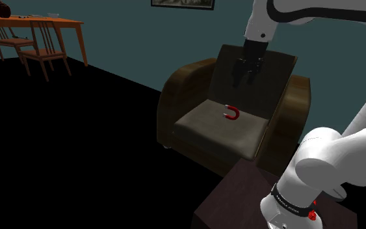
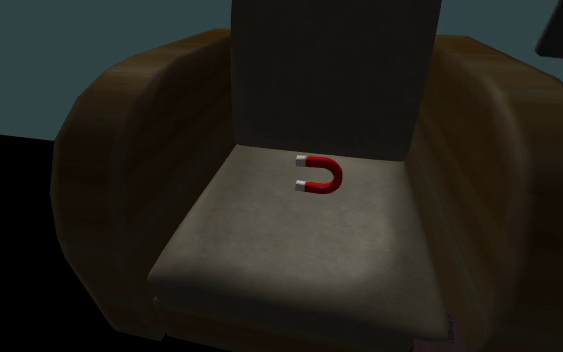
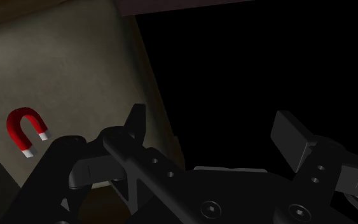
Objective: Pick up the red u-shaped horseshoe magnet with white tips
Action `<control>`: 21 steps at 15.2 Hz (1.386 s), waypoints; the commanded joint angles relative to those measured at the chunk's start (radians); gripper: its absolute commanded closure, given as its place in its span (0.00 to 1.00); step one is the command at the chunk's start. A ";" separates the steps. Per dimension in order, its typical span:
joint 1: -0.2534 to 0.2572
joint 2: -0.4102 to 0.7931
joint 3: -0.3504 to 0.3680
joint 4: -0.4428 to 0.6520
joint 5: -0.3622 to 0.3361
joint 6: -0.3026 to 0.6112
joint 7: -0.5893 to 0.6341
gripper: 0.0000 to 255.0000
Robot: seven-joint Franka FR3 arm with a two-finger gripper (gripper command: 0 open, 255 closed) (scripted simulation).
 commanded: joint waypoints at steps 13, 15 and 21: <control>-0.041 0.166 -0.248 -0.092 -0.140 0.269 -0.300 0.00; -0.044 0.215 -0.291 -0.088 -0.153 0.317 -0.351 0.00; -0.036 0.395 -0.421 -0.042 -0.153 0.459 -0.514 0.00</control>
